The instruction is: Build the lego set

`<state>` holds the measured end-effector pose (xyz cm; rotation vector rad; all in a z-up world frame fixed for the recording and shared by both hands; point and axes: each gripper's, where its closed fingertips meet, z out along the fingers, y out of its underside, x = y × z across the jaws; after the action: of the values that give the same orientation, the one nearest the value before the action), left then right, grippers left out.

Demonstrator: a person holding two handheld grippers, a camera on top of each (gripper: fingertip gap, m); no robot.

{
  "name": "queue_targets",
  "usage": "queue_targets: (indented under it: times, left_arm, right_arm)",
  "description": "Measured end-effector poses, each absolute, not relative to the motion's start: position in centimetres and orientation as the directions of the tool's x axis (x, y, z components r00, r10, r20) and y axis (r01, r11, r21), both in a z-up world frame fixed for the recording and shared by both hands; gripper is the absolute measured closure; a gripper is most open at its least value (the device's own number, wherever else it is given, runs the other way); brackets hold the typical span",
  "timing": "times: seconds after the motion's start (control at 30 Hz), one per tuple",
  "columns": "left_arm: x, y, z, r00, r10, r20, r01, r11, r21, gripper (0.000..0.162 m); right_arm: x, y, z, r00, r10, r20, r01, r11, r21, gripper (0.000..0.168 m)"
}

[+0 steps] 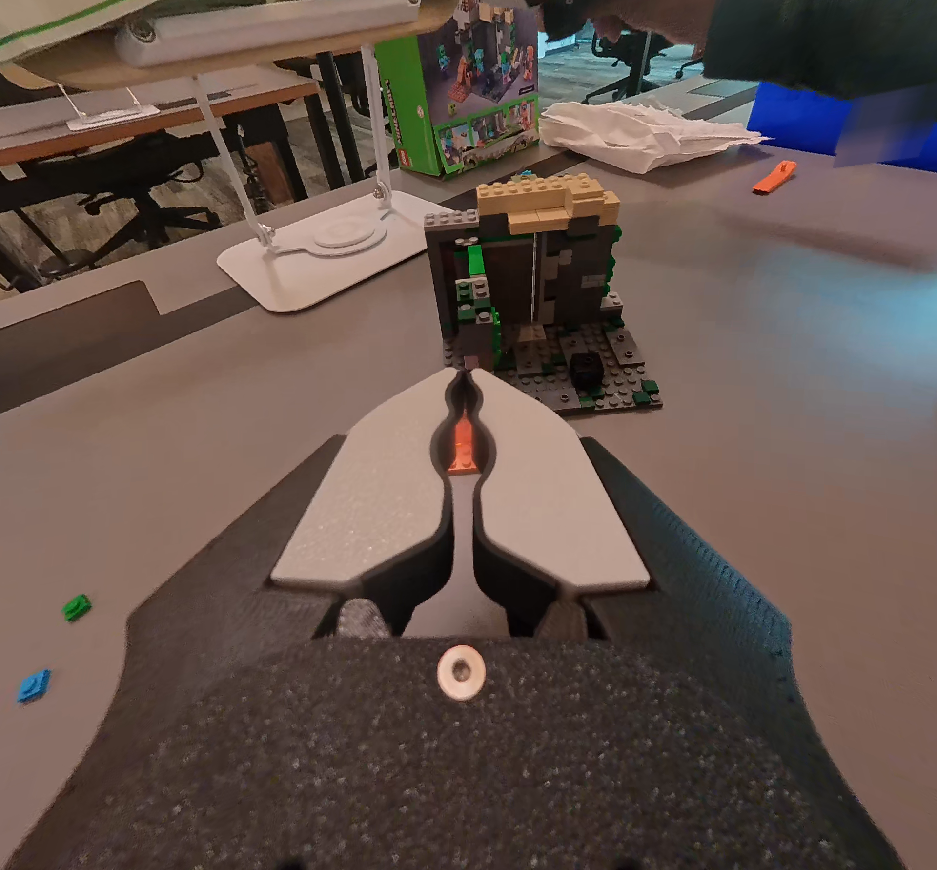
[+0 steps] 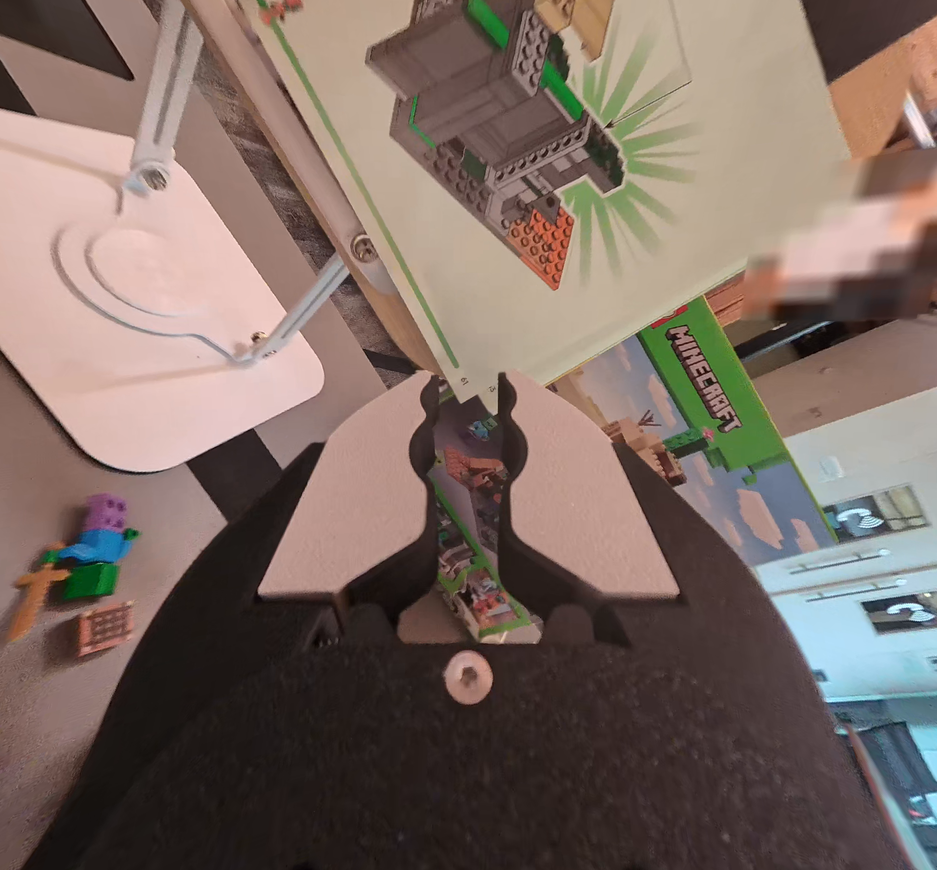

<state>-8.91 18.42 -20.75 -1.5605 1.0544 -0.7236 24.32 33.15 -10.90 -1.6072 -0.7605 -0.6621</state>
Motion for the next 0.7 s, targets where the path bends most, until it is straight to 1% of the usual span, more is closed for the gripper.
queue_targets:
  times: [0.23,0.33,0.43,0.53,0.7]
  left_arm:
    - [-8.9,18.7,-21.0,0.426,-0.903,-0.056,-0.256,-0.061,-0.965,0.162]
    - [-8.9,18.7,-21.2,0.426,-0.903,-0.053,-0.259,-0.066,-0.964,0.162]
    - [-8.9,18.7,-21.2,0.426,-0.903,-0.050,-0.261,-0.070,-0.963,0.162]
    - [-8.8,18.7,-21.3,0.425,-0.904,-0.048,-0.263,-0.072,-0.962,0.162]
    - [-8.9,18.6,-21.3,0.422,-0.905,-0.049,-0.264,-0.071,-0.962,0.162]
  right_arm:
    - [25.1,34.7,-11.9,0.529,0.090,0.844,0.848,-0.084,-0.523,0.147]
    - [25.2,34.9,-11.9,0.493,0.073,0.867,0.869,-0.080,-0.488,0.151]
    - [25.2,34.8,-11.8,0.470,0.069,0.880,0.882,-0.070,-0.466,0.157]
    - [25.1,34.7,-11.5,0.451,0.066,0.890,0.892,-0.064,-0.447,0.167]
    - [24.9,34.0,-10.8,0.448,0.079,0.890,0.894,-0.054,-0.445,0.168]
